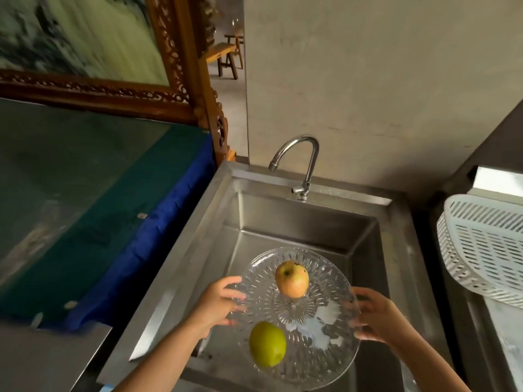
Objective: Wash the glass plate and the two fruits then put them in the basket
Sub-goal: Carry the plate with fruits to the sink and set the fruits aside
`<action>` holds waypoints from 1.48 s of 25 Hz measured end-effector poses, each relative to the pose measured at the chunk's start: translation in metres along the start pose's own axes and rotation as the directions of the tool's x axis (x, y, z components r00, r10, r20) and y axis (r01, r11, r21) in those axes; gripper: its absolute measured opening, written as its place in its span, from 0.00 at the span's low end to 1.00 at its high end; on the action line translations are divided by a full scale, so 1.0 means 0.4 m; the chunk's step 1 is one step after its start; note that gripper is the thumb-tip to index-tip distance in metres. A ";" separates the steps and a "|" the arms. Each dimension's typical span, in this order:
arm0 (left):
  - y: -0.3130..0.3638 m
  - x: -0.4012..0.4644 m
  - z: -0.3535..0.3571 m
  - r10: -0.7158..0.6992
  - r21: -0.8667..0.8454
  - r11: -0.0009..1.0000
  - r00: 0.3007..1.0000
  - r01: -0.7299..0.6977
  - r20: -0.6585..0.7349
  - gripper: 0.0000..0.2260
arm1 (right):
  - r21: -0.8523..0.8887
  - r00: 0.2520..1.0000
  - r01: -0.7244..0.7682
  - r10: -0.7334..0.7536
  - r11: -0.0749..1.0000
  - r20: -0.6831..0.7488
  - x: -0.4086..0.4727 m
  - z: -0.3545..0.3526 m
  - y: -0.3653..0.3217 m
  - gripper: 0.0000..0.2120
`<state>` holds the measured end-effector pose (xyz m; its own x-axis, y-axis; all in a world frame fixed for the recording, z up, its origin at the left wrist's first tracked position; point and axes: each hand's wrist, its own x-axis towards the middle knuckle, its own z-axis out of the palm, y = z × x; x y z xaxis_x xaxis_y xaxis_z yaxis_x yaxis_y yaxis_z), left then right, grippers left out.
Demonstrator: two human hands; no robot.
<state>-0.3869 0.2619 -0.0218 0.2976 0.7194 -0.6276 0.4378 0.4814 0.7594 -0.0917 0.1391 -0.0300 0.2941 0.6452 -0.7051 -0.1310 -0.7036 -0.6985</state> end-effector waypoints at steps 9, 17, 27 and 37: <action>-0.083 0.295 0.064 -0.102 -0.059 0.993 0.993 0.098 -0.057 0.22 | -0.054 0.999 0.021 -0.023 0.998 -0.041 0.319 -0.005 0.069 0.27; -0.265 0.632 0.125 -0.150 0.011 0.989 0.989 0.150 -0.015 0.25 | -0.051 0.994 0.022 -0.027 0.998 -0.104 0.629 0.017 0.260 0.29; -0.464 0.847 0.159 -0.151 0.130 0.978 0.985 0.161 -0.082 0.24 | -0.140 0.987 -0.027 0.004 0.990 -0.159 0.883 0.088 0.434 0.20; -0.484 0.832 0.170 0.367 0.658 0.729 0.919 -0.189 -0.143 0.30 | -0.467 0.920 0.087 -0.251 0.880 -0.301 0.887 0.114 0.398 0.23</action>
<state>-0.3148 0.3742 -0.3894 0.3131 0.9093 -0.2742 0.8211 -0.1141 0.5593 -0.0514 0.2696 -0.3967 0.5887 0.6803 -0.4366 0.3524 -0.7021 -0.6188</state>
